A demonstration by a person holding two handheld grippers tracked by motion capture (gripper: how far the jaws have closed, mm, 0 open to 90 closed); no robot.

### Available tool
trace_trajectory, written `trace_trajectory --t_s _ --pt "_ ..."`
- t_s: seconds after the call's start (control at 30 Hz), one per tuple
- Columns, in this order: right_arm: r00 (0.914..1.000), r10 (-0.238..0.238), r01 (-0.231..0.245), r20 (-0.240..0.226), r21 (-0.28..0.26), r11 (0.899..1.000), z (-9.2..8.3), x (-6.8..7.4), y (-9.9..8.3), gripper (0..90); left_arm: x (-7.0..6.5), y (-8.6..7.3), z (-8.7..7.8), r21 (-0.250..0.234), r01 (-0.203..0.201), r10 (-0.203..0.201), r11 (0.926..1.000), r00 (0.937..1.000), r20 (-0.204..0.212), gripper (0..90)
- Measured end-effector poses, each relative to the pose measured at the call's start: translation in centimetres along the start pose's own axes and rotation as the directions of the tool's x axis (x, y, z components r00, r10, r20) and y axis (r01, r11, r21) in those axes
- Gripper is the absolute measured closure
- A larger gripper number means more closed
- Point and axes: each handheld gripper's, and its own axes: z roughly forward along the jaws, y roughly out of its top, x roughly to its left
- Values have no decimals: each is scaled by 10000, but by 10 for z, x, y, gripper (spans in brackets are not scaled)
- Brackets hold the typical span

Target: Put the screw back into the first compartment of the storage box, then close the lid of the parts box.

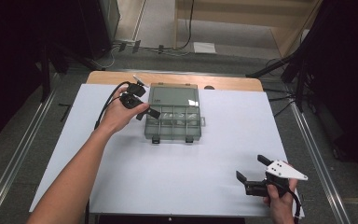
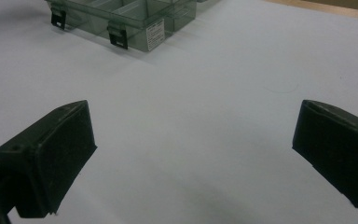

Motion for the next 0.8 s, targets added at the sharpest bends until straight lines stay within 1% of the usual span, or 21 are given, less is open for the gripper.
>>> trace_trajectory --t_s 0.03,0.07,0.1,0.13,0.17,0.2,0.23,0.27,0.33,0.4,0.47,0.57,0.63,0.67,0.73,0.77,0.8 --pt "10000 15 -15 -49 10 10000 1 0 1 0 1 -2 -1 -67 -74 74 10000 10000 1 0" --pt "10000 51 -51 -39 23 10000 1 1 2 0 0 -3 -1 -178 9 -8 9998 10000 90 0" --pt "10000 53 -53 -61 -14 10000 2 1 4 0 1 -5 -2 -262 -41 45 9996 9999 148 0" --pt "10000 65 -65 -59 22 10000 3 1 5 0 1 -6 -3 -336 39 -34 9994 9999 143 0" --pt "9999 71 -71 -77 3 10000 4 1 6 0 1 -7 -3 -440 69 -57 9990 9996 268 0" --pt "9998 137 -137 -159 18 9999 5 1 8 0 1 -8 -4 -443 53 -40 9990 9995 300 0" --pt "9994 239 -238 -247 33 9997 6 1 10 0 0 -10 -4 -547 187 -175 9983 9996 225 0" --pt "9993 252 -249 -269 95 9996 7 1 12 0 0 -12 -4 -528 109 -100 9985 9998 168 0" --pt "9987 344 -338 -380 161 9993 9 1 15 0 -2 -15 -1 -481 173 -166 9987 9997 166 0" --pt "9986 408 -400 -351 213 9990 11 1 18 0 -2 -17 1 -358 17 -15 9994 10000 47 0" --pt "9988 331 -323 -358 213 9992 13 2 20 0 -3 -19 3 -444 127 -125 9989 9999 49 0" --pt "9986 298 -287 -436 258 9993 17 4 25 0 -1 -21 3 -508 61 -53 9987 9998 168 0" --pt "9983 286 -275 -508 227 9994 20 5 28 0 -2 -21 3 -658 113 -102 9978 9998 168 0" --pt "9985 231 -222 -503 195 9996 22 5 31 0 -1 -21 2 -656 85 -73 9978 9998 192 0" --pt "9981 230 -221 -566 166 9996 26 5 37 0 -2 -21 1 -867 180 -162 9961 9996 215 0" --pt "9984 175 -169 -542 111 9998 27 4 39 0 -1 -20 1 -879 177 -159 9960 9997 208 0" --pt "9984 194 -190 -525 85 9998 29 4 42 0 0 -20 0 -925 226 -199 9955 9993 303 0"
